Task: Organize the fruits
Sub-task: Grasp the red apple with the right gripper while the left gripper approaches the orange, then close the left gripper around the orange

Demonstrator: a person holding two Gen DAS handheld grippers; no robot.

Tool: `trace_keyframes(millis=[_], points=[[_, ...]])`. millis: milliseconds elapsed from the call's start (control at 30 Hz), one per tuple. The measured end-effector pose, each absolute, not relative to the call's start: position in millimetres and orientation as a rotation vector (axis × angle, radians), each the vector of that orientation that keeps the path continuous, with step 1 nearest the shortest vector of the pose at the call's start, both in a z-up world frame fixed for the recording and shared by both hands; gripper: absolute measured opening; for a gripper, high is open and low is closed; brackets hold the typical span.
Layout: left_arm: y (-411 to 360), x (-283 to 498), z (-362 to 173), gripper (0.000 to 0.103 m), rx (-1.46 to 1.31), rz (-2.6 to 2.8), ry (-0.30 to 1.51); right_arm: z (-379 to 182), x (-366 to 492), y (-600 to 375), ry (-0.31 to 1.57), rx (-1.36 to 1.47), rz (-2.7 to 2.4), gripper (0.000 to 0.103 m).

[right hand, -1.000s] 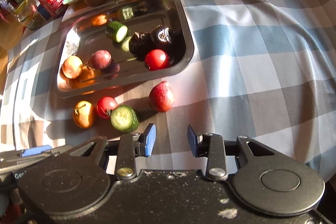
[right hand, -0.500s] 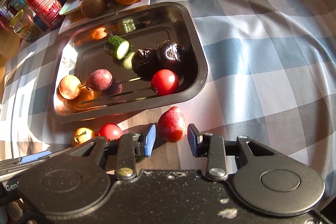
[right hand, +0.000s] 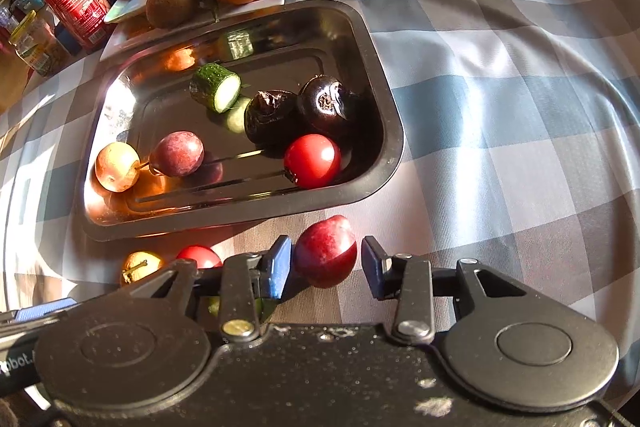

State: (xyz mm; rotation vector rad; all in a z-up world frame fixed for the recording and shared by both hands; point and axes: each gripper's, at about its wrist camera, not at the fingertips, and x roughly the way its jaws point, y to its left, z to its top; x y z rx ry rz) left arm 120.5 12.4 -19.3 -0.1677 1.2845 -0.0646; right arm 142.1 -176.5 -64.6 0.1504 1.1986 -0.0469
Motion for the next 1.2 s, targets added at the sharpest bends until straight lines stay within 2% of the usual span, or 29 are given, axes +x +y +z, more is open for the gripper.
trace_keyframes(millis=[67,133,733,1200], points=[[12.8,120.3,-18.5,0.056,-0.169,-0.067,1.28,-66.1,142.0,-177.1,1.207,0.145,-0.05,0.041],[12.8,120.2,-18.2,0.056,-0.169,-0.068,1.276,-66.6,141.1,-178.6,1.22,0.152,-0.047,0.036],[-3.0,127.3,-31.8,0.056,-0.144,-0.076,1.226,-54.6,108.5,-186.0,1.311,0.122,-0.045,0.036],[-15.2,135.7,-59.3,0.057,-0.102,-0.044,1.272,-63.7,104.7,-184.6,1.33,0.081,-0.028,0.037]])
